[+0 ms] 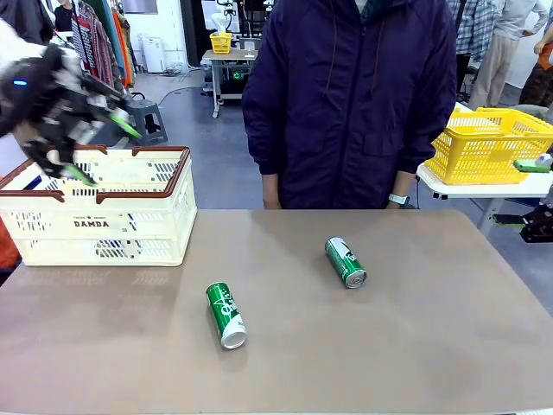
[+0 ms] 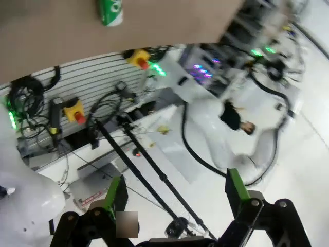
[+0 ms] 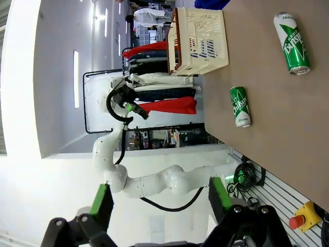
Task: Place the drinks into the Shopping basket.
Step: Pick up one drink and place it into the Shopping basket.
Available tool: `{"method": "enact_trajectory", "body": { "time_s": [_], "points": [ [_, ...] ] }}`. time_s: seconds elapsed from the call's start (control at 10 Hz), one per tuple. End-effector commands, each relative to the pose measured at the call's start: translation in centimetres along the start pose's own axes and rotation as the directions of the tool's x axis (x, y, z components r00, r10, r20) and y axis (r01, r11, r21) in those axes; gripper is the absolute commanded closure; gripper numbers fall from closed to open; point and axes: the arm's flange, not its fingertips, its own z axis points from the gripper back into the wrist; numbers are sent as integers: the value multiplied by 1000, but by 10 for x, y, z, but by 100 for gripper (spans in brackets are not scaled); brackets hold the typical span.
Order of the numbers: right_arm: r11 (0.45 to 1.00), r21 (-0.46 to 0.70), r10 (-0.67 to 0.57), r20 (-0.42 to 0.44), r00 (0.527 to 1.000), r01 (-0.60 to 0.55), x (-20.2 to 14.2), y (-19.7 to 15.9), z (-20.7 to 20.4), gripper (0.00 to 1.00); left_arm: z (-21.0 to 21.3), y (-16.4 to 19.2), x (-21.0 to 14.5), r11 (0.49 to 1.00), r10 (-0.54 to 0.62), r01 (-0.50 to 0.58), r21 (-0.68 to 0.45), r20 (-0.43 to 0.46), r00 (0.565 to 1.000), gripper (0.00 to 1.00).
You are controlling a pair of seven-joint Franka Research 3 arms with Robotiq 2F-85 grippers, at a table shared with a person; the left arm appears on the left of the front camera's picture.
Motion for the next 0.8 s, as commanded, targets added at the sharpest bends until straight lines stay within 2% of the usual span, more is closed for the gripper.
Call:
{"method": "enact_trajectory", "body": {
  "time_s": [0.0, 0.1, 0.3, 0.4, 0.5, 0.6, 0.7],
  "points": [
    [1000, 4, -21, -3, 1000, 21, 0, 6, 3, 0, -33, -30, 29, 953, 163, -180, 244, 89, 983, 0],
    [1000, 4, -21, -3, 1000, 21, 0, 6, 3, 0, -57, -50, 33, 905, 229, -289, 313, 214, 950, 0],
    [1000, 4, -21, -3, 1000, 21, 0, 6, 3, 0, -101, -80, 46, 805, 325, -445, 392, 335, 884, 0],
    [1000, 4, -21, -3, 1000, 21, 0, 6, 3, 0, -116, -92, 48, 791, 302, -434, 431, 342, 890, 0],
    [1000, 4, -21, -3, 1000, 21, 0, 6, 3, 0, -113, -102, 43, 824, 227, -354, 442, 315, 922, 0],
    [1000, 4, -21, -3, 1000, 21, 0, 6, 3, 0, -120, -78, 46, 829, 280, -404, 387, 339, 898, 0],
    [1000, 4, -21, -3, 1000, 21, 0, 6, 3, 0, -120, -78, 46, 829, 280, -404, 387, 339, 898, 0]
  ]
}}
